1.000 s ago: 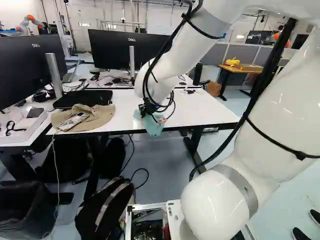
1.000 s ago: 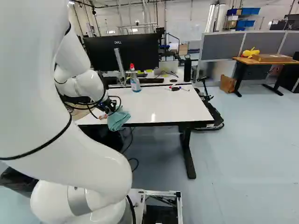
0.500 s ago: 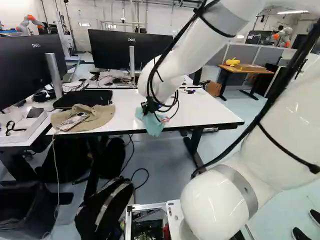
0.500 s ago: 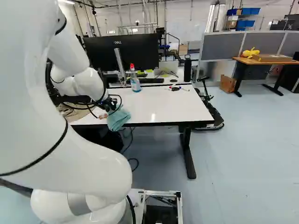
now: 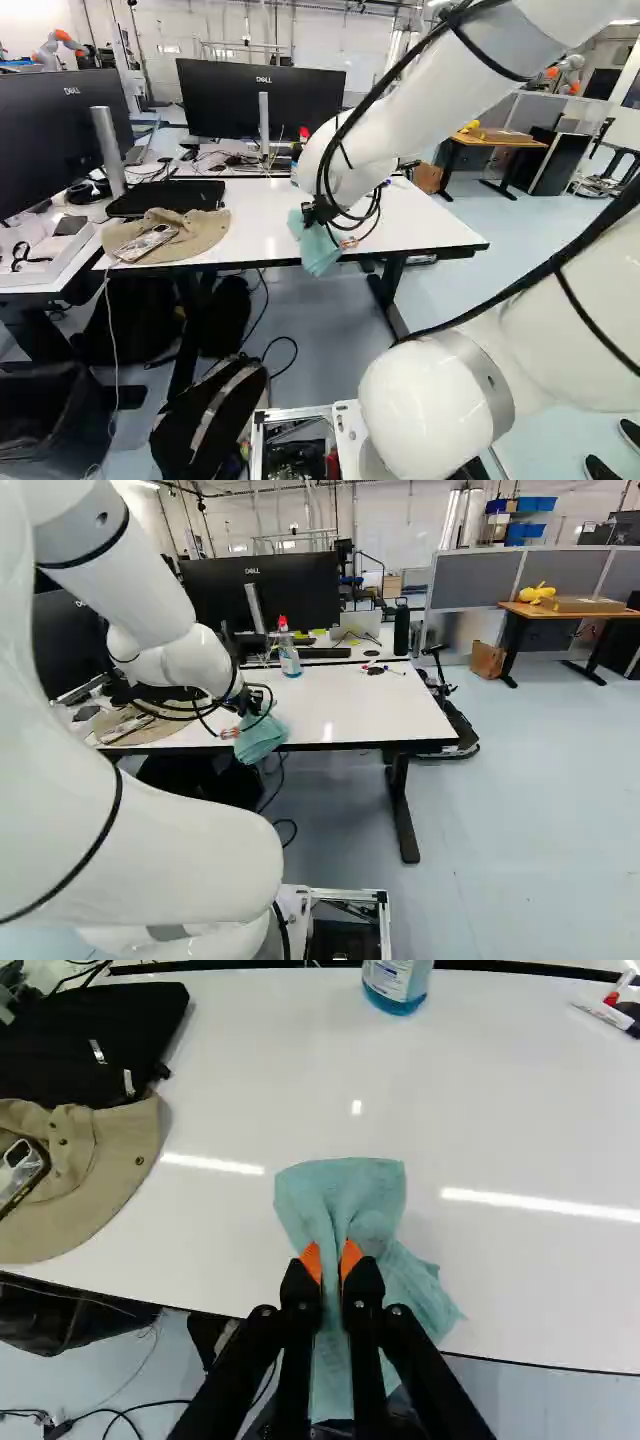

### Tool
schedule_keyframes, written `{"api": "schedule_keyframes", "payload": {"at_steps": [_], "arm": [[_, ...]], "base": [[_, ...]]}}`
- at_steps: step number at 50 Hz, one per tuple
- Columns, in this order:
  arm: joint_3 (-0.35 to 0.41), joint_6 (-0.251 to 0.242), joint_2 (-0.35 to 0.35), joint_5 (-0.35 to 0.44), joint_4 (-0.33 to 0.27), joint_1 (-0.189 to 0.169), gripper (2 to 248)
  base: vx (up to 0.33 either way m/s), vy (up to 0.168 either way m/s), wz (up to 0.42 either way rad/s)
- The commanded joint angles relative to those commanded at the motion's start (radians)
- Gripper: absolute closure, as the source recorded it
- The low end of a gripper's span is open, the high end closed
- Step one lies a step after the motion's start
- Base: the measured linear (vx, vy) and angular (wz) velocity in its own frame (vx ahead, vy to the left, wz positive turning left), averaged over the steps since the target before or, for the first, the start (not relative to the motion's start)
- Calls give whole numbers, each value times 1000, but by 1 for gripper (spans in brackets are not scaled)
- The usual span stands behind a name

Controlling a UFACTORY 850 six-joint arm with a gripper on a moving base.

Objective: Clean the table with the green towel

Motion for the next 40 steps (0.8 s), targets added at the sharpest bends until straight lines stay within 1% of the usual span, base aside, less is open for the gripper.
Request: {"api": "schedule_keyframes", "payload": {"at_steps": [24, 40], "arm": [[26, 0, 31, 0, 0, -104, 209], [30, 0, 36, 0, 0, -174, 209]], "base": [[0, 0, 0], [0, 0, 0]]}}
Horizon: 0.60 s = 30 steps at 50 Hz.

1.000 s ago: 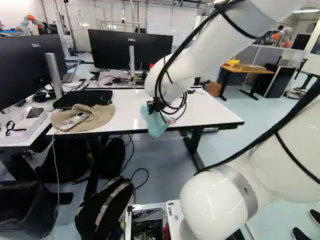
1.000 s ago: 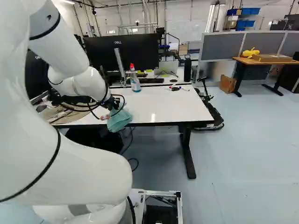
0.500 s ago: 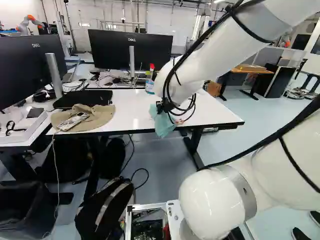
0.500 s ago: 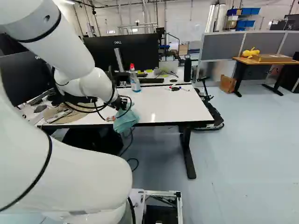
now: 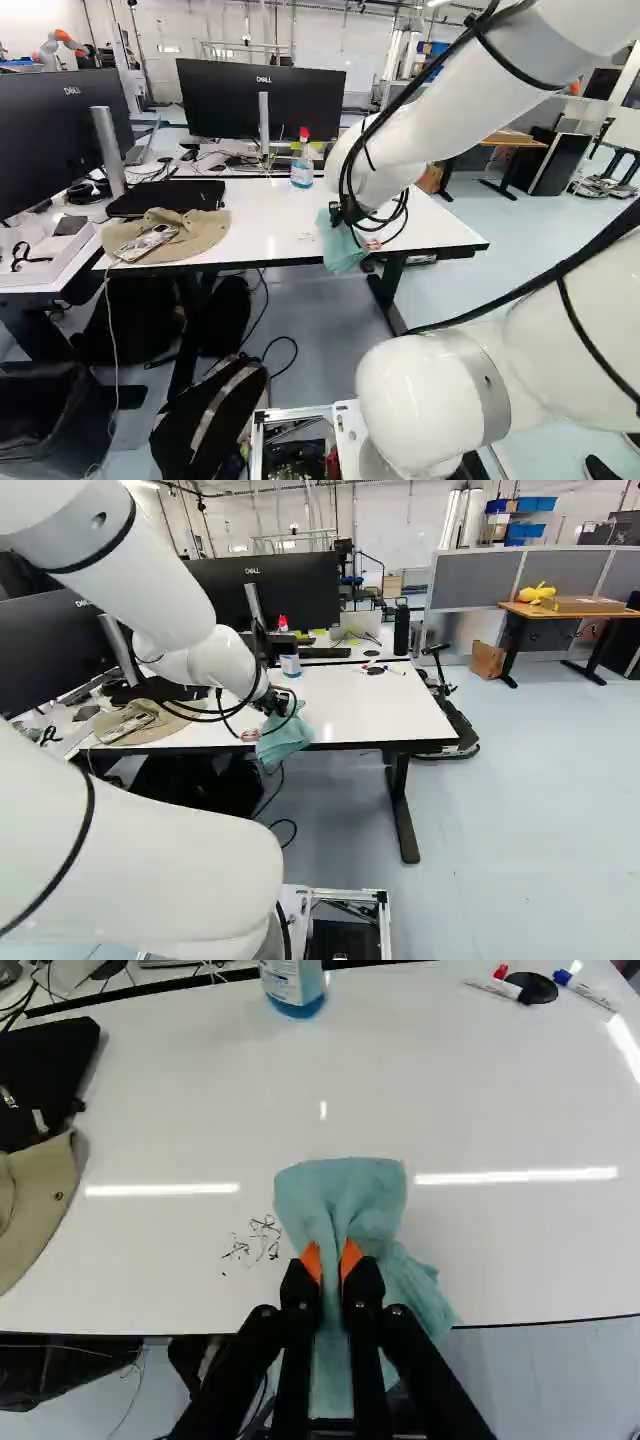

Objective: Clean the table with the green towel

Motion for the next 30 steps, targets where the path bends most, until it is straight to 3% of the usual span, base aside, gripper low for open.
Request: {"api": "schedule_keyframes", "payload": {"at_steps": [20, 30], "arm": [[-41, 0, -50, 0, 0, -80, 209], [-51, 0, -61, 0, 0, -86, 209]], "base": [[0, 0, 0], [0, 0, 0]]}}
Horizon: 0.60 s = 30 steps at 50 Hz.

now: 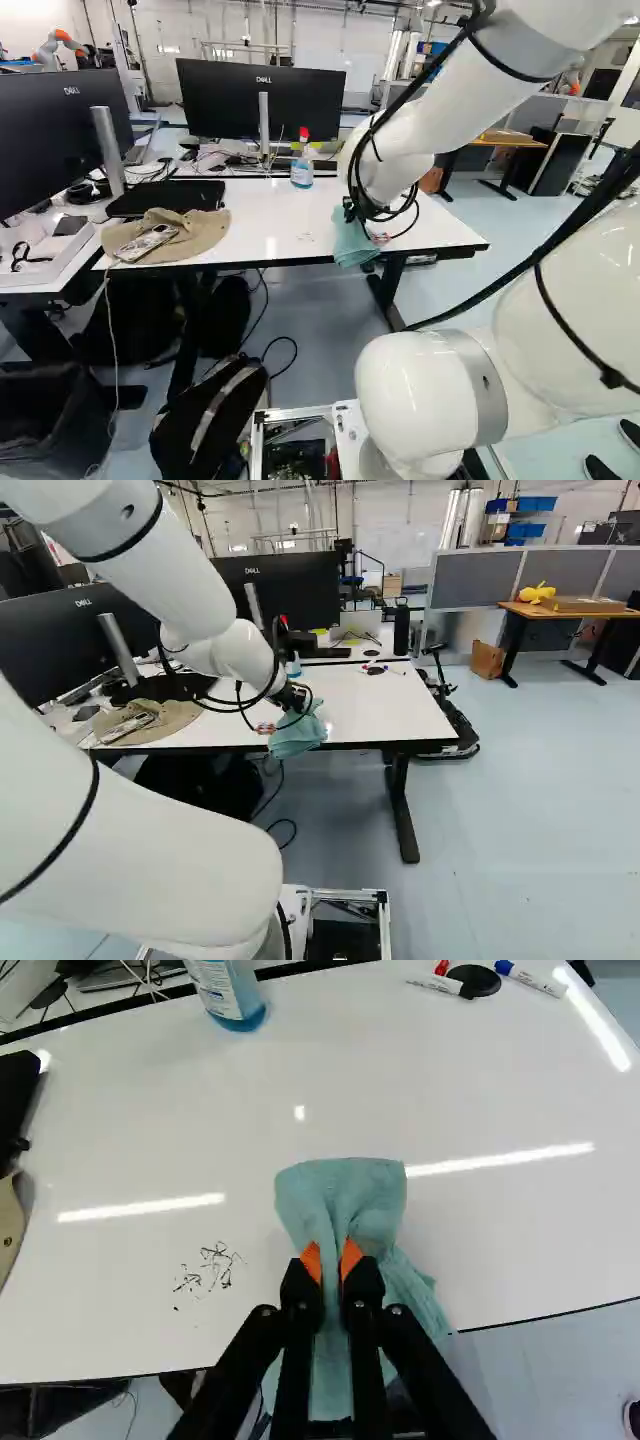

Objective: Clean the table with the green towel

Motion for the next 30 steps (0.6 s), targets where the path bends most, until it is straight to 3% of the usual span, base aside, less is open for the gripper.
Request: {"api": "schedule_keyframes", "payload": {"at_steps": [30], "arm": [[-7, 0, -8, 0, 0, -1, 209]], "base": [[0, 0, 0]]}}
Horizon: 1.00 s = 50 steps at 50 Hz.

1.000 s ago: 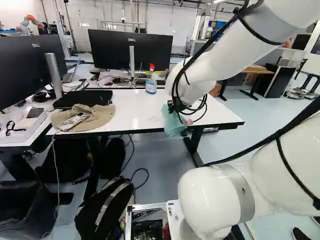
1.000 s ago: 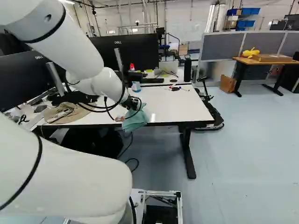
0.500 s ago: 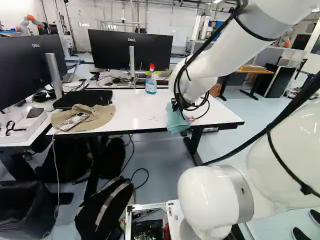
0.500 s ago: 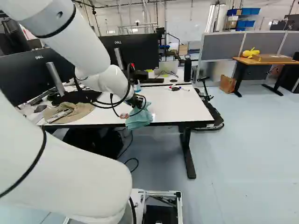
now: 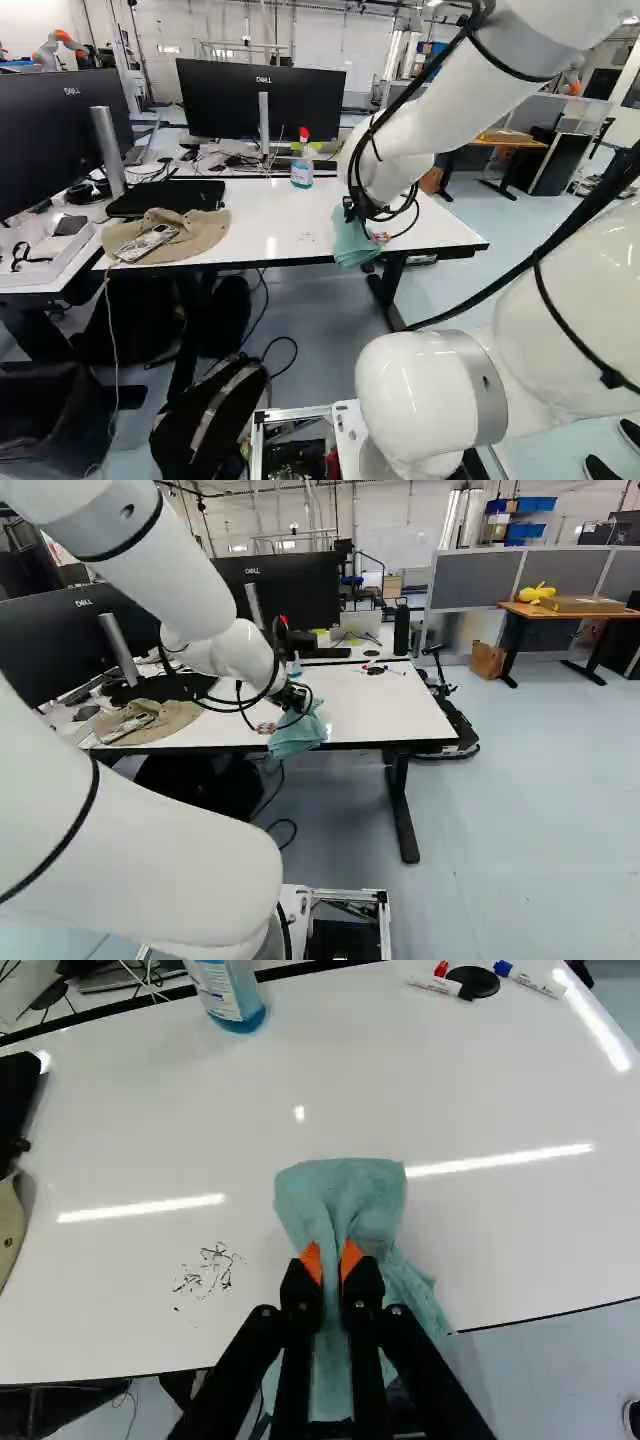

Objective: Clean the table with the green towel

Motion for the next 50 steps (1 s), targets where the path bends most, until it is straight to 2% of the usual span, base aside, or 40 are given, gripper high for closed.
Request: {"api": "schedule_keyframes", "payload": {"at_steps": [27, 33, 39, 50], "arm": [[-125, 0, -72, 0, 0, -40, 209], [-158, 0, -108, 0, 0, -41, 209], [-184, 0, -136, 0, 0, -35, 209], [-184, 0, -136, 0, 0, 0, 209]], "base": [[0, 0, 0], [0, 0, 0], [0, 0, 0], [0, 0, 0]]}}
